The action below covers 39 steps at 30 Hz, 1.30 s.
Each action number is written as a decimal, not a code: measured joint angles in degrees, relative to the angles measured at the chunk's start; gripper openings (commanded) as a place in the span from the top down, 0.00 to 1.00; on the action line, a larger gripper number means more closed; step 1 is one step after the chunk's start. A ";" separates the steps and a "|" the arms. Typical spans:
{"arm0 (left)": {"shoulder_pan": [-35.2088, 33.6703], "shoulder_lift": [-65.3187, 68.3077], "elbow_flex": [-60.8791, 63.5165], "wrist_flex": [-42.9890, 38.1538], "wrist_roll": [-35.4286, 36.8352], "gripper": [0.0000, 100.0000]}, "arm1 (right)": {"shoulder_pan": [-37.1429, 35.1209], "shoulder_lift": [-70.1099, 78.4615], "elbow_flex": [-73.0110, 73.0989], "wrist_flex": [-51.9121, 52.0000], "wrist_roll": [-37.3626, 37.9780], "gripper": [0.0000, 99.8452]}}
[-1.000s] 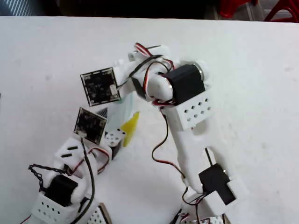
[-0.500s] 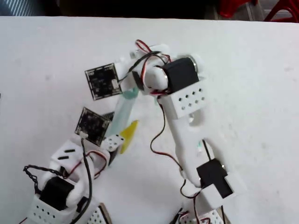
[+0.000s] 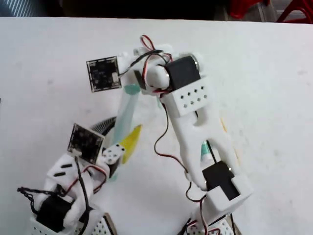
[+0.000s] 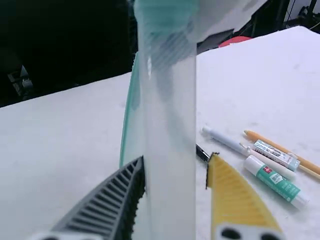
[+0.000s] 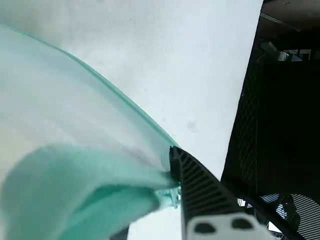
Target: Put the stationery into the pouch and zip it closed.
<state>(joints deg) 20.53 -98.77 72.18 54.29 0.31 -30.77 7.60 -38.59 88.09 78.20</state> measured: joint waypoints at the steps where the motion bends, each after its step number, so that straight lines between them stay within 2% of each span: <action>1: 0.00 -1.58 0.88 0.00 0.00 0.79 | 0.00 -0.35 0.00 0.00 0.00 0.98; 6: 0.00 -4.57 1.93 0.18 0.00 0.78 | 0.00 -1.49 0.00 0.00 0.00 0.98; 12: 0.00 -5.10 -3.08 7.65 0.00 0.77 | 0.00 -1.49 0.00 0.00 0.00 0.98; 17: 0.09 -5.71 -3.60 8.88 -0.09 0.77 | 0.53 -1.49 0.00 -0.62 0.00 0.98; 21: 1.05 -5.80 -8.00 12.84 0.00 0.77 | 2.11 -1.41 0.00 -1.49 -0.88 0.98; 24: 1.32 -5.80 -7.38 12.22 0.00 0.77 | 3.25 -1.49 0.00 -1.67 -0.88 0.98; 30: 0.79 -5.36 -0.88 4.66 0.00 0.77 | 3.16 -1.41 0.00 -1.67 -0.79 0.98; 35: -3.69 -5.80 -2.20 4.48 0.00 0.77 | 3.08 -3.34 0.00 -1.67 -0.79 0.98; 39: -7.47 -5.80 -4.48 4.48 -4.75 0.77 | 3.08 -7.82 0.00 0.18 2.90 0.98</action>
<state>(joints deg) 13.05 -104.57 67.69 58.77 -4.44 -27.69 -0.22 -38.59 88.26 81.10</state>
